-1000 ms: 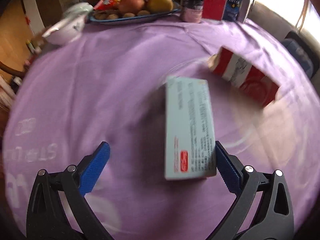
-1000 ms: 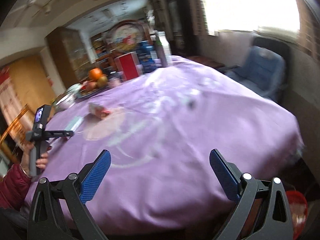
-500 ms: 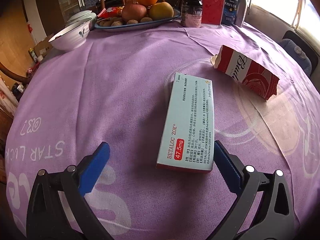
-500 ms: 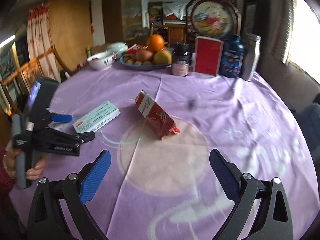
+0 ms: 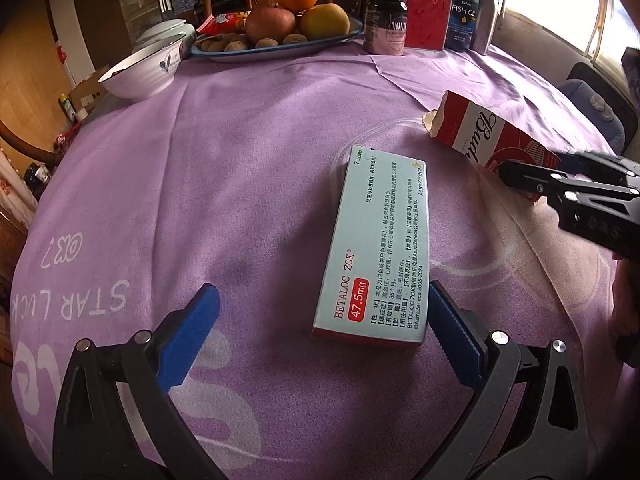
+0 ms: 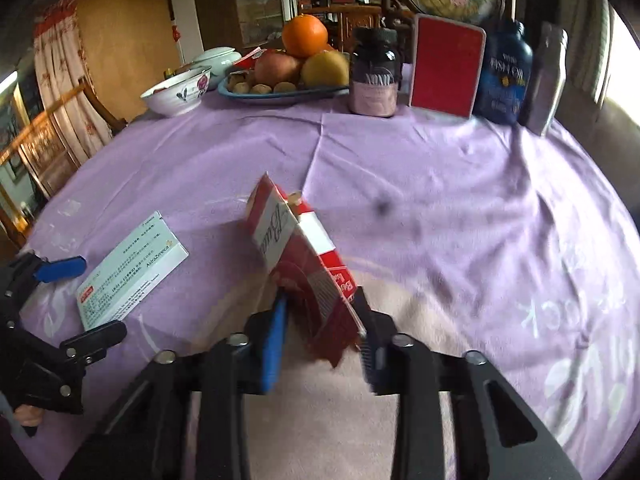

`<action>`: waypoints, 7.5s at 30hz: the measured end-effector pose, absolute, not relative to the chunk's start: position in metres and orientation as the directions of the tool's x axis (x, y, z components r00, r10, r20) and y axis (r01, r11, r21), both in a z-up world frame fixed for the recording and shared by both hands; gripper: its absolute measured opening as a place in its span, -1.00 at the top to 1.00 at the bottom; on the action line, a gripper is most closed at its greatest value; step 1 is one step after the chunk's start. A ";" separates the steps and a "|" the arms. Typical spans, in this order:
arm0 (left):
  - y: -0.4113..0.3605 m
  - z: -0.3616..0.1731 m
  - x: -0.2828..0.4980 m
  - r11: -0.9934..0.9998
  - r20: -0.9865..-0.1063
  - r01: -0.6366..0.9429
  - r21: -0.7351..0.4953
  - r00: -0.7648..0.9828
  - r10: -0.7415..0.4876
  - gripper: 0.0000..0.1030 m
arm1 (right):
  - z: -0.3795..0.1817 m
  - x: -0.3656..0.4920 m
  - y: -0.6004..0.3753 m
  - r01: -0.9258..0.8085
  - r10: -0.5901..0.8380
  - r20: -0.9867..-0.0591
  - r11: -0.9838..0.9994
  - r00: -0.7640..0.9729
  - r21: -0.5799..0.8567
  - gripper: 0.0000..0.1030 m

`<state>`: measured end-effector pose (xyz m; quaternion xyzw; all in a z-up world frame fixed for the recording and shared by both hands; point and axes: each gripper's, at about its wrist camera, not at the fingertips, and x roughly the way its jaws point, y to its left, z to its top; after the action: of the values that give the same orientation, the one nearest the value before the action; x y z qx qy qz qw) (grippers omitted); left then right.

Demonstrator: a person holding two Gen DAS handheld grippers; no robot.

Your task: Collect trash

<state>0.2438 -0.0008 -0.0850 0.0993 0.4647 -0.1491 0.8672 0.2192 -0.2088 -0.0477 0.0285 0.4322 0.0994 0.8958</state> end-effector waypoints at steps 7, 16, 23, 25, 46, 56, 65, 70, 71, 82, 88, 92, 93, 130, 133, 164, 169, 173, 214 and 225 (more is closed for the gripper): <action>-0.001 -0.085 0.244 0.936 -0.836 0.350 0.033 0.524 -0.166 -0.90 | -0.033 0.204 -0.257 0.019 0.135 -0.729 0.980 0.671 0.200 0.45; -0.001 -0.085 0.243 0.936 -0.836 0.349 0.033 0.524 -0.166 -0.90 | -0.017 0.197 -0.257 -0.036 0.148 -0.639 0.982 0.755 0.185 -0.49; -0.001 -0.085 0.243 0.936 -0.836 0.349 0.033 0.524 -0.166 -0.90 | -0.042 0.214 -0.236 -0.103 0.201 -0.734 0.979 0.648 0.177 0.69; -0.001 -0.085 0.243 0.936 -0.836 0.349 0.033 0.524 -0.165 -0.90 | -0.042 0.212 -0.235 -0.105 0.214 -0.739 0.976 0.639 0.192 0.92; -0.004 -0.075 0.246 0.928 -0.822 0.370 0.048 0.543 -0.174 -0.89 | -0.026 0.199 -0.287 0.098 0.128 -0.701 0.957 0.702 0.273 -0.21; -0.032 -0.072 0.242 0.894 -0.811 0.418 0.160 0.572 -0.122 -0.87 | -0.030 0.201 -0.292 0.116 0.144 -0.702 0.944 0.698 0.309 -0.35; -0.027 -0.073 0.251 0.914 -0.793 0.398 0.074 0.580 -0.188 -0.10 | -0.040 0.205 -0.304 0.135 0.200 -0.710 0.913 0.675 0.385 -0.47; -0.035 -0.078 0.246 0.901 -0.793 0.418 0.114 0.585 -0.171 0.01 | -0.047 0.212 -0.297 0.132 0.195 -0.735 0.923 0.649 0.362 -0.47; -0.037 -0.078 0.245 0.899 -0.790 0.419 0.126 0.591 -0.165 0.01 | -0.048 0.214 -0.296 0.132 0.192 -0.740 0.925 0.644 0.355 -0.47; -0.018 -0.084 0.264 0.930 -0.837 0.367 0.030 0.518 -0.177 -0.81 | -0.060 0.228 -0.246 0.044 0.016 -0.798 0.998 0.602 0.054 0.04; -0.014 -0.081 0.262 0.936 -0.832 0.352 0.014 0.523 -0.184 -0.66 | -0.056 0.221 -0.256 0.016 0.114 -0.786 0.988 0.608 0.155 0.19; -0.022 -0.076 0.254 0.919 -0.808 0.390 0.050 0.557 -0.192 0.03 | -0.048 0.217 -0.256 0.007 0.131 -0.760 0.984 0.637 0.175 0.19; -0.024 -0.075 0.252 0.916 -0.804 0.396 0.064 0.564 -0.188 0.05 | -0.047 0.216 -0.256 0.007 0.130 -0.756 0.984 0.642 0.175 0.19; -0.049 -0.001 0.092 0.888 -0.543 0.460 -0.017 0.741 -0.395 0.07 | 0.036 -0.060 -0.318 0.162 -0.030 -0.460 0.955 0.888 0.249 0.20; -0.066 0.004 0.080 0.868 -0.533 0.496 -0.015 0.730 -0.427 0.07 | 0.039 -0.090 -0.336 0.211 -0.086 -0.446 0.948 0.891 0.238 0.20; -0.332 -0.018 -0.057 0.443 -0.623 0.896 0.033 0.365 -0.692 0.08 | -0.084 -0.336 -0.517 0.736 -0.473 -0.647 0.644 0.598 0.209 0.19; -0.363 -0.030 -0.077 0.383 -0.651 0.923 0.043 0.317 -0.690 0.08 | -0.139 -0.337 -0.537 0.779 -0.439 -0.750 0.607 0.494 0.158 -0.40; -0.385 -0.044 -0.095 0.331 -0.679 0.942 0.056 0.279 -0.678 0.08 | -0.141 -0.354 -0.542 0.796 -0.465 -0.728 0.578 0.503 0.181 -0.40; -0.485 -0.128 -0.200 0.038 -0.796 0.998 0.046 0.060 -0.602 -0.74 | -0.127 -0.425 -0.567 0.845 -0.558 -0.640 0.420 0.528 0.331 -0.49; -0.440 -0.095 -0.172 0.111 -0.733 0.991 0.073 0.128 -0.668 -0.81 | -0.076 -0.387 -0.538 0.848 -0.593 -0.623 0.468 0.510 0.249 -0.66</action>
<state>-0.1722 -0.4397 -0.0953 0.2919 0.2764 -0.5995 0.6921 -0.3868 -0.5384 -0.0765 0.2742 0.2328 -0.4370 0.8244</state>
